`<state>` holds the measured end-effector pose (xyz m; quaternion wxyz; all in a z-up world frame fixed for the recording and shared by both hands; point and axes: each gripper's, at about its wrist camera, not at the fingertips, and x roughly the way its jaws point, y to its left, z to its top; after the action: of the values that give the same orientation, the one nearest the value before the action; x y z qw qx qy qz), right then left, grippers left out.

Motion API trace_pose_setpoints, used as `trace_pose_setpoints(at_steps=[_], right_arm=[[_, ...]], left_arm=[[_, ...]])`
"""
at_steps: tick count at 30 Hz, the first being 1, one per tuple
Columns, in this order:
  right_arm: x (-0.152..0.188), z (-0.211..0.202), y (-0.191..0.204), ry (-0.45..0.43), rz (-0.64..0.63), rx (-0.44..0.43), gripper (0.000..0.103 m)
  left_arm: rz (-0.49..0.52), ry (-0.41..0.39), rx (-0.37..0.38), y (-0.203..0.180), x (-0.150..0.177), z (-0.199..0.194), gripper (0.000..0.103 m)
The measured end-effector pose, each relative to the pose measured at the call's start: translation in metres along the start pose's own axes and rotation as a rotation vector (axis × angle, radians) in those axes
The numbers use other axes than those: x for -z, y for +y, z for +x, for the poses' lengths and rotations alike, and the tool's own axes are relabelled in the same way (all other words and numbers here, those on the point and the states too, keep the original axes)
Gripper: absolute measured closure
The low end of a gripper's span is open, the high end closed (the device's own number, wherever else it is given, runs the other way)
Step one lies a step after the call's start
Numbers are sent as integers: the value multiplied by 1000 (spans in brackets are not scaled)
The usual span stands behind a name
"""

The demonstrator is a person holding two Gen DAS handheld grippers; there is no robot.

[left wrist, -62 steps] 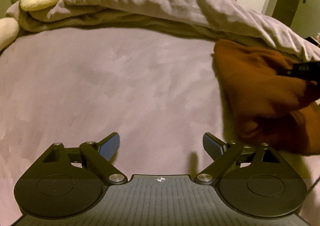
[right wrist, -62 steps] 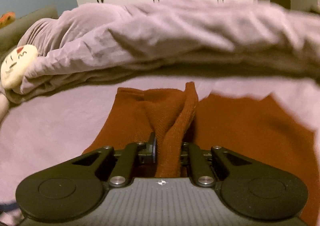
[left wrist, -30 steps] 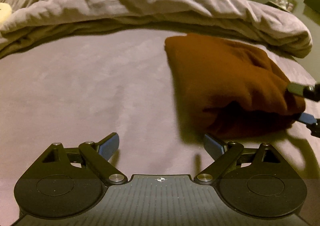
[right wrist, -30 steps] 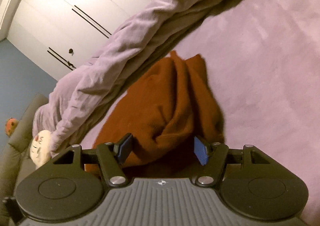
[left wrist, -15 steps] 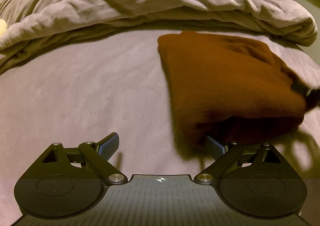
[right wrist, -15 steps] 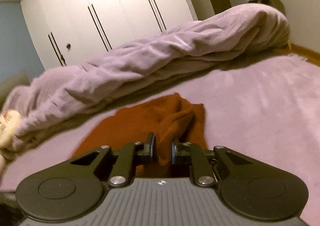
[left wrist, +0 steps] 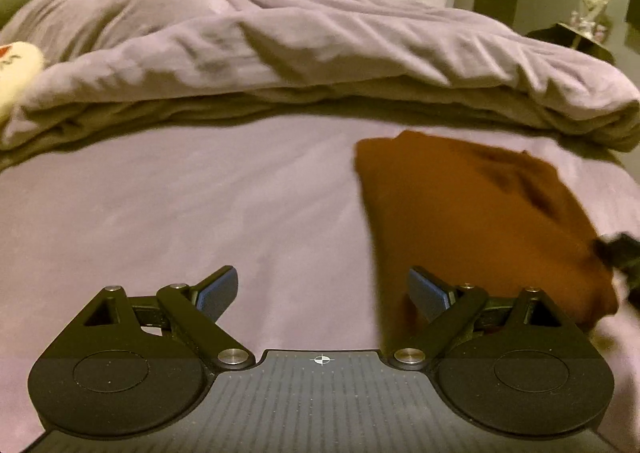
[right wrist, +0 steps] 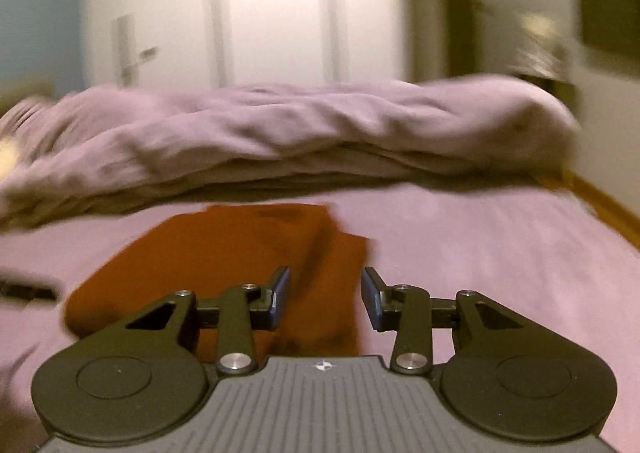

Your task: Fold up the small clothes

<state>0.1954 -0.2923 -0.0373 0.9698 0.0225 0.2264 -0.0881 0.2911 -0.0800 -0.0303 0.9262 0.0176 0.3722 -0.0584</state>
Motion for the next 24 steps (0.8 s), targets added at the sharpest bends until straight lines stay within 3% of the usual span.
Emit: trace_pose_setpoints(at_steps=[3, 5, 7, 9, 15, 19, 21, 24], right_arm=[[-2, 15, 37, -9, -189, -84, 69], [0, 32, 51, 16, -293, -74, 73], [5, 49, 53, 60, -349, -10, 73], [16, 65, 43, 98, -380, 48, 73], [34, 71, 25, 59, -387, 9, 72], [21, 65, 19, 78, -288, -26, 67], [17, 49, 7, 94, -177, -52, 63], [22, 9, -14, 92, 64, -69, 55]], left_arm=[[10, -15, -33, -11, -6, 15, 7], [6, -4, -33, -16, -7, 25, 7], [14, 3, -12, -21, -5, 34, 7], [32, -6, 2, -23, 0, 38, 6], [72, -51, -19, -31, 14, 45, 6], [67, -59, -16, -14, 14, 22, 8], [83, -103, -29, -6, 29, 3, 8], [78, -96, -13, -6, 53, -8, 8]])
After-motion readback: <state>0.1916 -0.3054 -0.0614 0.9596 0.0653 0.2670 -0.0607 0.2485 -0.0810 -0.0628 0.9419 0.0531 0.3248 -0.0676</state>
